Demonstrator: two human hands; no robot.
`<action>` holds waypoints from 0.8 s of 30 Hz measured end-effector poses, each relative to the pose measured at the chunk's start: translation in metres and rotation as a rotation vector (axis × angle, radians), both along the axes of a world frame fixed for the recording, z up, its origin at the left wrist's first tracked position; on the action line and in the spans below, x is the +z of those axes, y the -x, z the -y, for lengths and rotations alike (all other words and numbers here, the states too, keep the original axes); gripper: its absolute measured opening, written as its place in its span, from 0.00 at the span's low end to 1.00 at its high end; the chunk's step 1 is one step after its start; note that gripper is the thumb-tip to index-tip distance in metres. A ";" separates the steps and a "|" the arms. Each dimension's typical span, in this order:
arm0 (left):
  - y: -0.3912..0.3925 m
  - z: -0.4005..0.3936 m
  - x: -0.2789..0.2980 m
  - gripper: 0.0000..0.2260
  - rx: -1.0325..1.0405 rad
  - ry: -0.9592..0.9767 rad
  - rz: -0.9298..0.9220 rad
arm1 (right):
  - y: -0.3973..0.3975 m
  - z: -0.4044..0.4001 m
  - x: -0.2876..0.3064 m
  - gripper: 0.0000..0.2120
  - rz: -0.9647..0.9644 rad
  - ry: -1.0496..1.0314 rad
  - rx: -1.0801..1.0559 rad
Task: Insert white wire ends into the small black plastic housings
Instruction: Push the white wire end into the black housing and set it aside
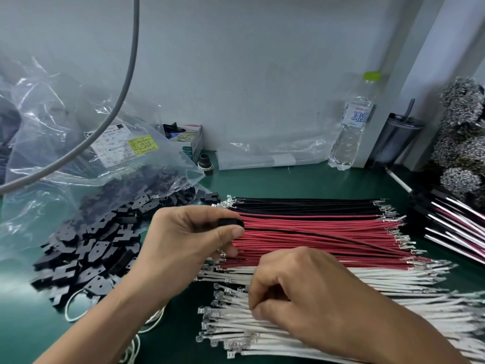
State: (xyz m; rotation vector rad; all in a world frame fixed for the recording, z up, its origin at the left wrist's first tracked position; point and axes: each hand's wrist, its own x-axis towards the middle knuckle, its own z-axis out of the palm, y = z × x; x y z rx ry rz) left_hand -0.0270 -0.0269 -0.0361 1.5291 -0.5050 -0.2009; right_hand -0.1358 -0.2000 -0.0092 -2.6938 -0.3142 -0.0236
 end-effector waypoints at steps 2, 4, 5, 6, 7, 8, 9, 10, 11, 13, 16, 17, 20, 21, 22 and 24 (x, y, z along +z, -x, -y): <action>-0.001 0.001 -0.001 0.11 0.008 0.007 -0.005 | 0.001 -0.001 -0.001 0.07 0.026 0.040 -0.001; -0.001 0.001 -0.001 0.10 0.008 0.013 -0.004 | 0.001 -0.002 -0.002 0.06 0.016 0.062 0.009; -0.001 0.001 -0.001 0.10 0.006 0.015 -0.007 | 0.001 -0.002 -0.003 0.05 0.012 0.066 0.010; -0.001 0.001 -0.001 0.10 0.002 0.018 -0.016 | 0.001 -0.002 -0.003 0.04 0.008 0.067 0.004; -0.001 0.000 -0.001 0.11 -0.005 0.020 -0.031 | 0.001 -0.001 -0.003 0.03 0.000 0.062 -0.009; -0.002 0.000 -0.001 0.12 -0.016 0.023 -0.051 | 0.000 0.001 -0.003 0.03 -0.008 0.045 -0.025; -0.002 -0.001 -0.001 0.12 -0.030 0.028 -0.073 | 0.000 0.004 -0.002 0.02 -0.012 0.015 -0.047; -0.003 -0.002 0.000 0.12 -0.044 0.033 -0.093 | -0.001 0.008 0.000 0.02 -0.015 -0.032 -0.071; -0.003 -0.002 0.000 0.12 -0.057 0.034 -0.108 | -0.003 0.012 0.002 0.01 -0.017 -0.099 -0.098; -0.004 -0.003 0.001 0.12 -0.070 0.029 -0.126 | -0.006 0.019 0.004 0.02 0.022 -0.255 -0.166; -0.005 -0.004 0.002 0.15 -0.079 0.047 -0.174 | -0.009 0.024 0.001 0.04 0.208 -0.323 -0.274; -0.005 -0.004 0.003 0.15 -0.086 0.051 -0.187 | -0.009 0.023 -0.001 0.05 0.270 -0.303 -0.296; -0.006 -0.005 0.003 0.15 -0.098 0.053 -0.199 | -0.010 0.020 -0.005 0.04 0.390 -0.260 -0.319; -0.006 -0.005 0.003 0.15 -0.099 0.055 -0.203 | -0.009 0.019 -0.006 0.04 0.410 -0.256 -0.317; -0.006 -0.005 0.002 0.15 -0.099 0.055 -0.205 | -0.009 0.019 -0.008 0.05 0.427 -0.247 -0.312; -0.006 -0.005 0.002 0.15 -0.097 0.051 -0.208 | -0.010 0.020 -0.011 0.06 0.462 -0.224 -0.306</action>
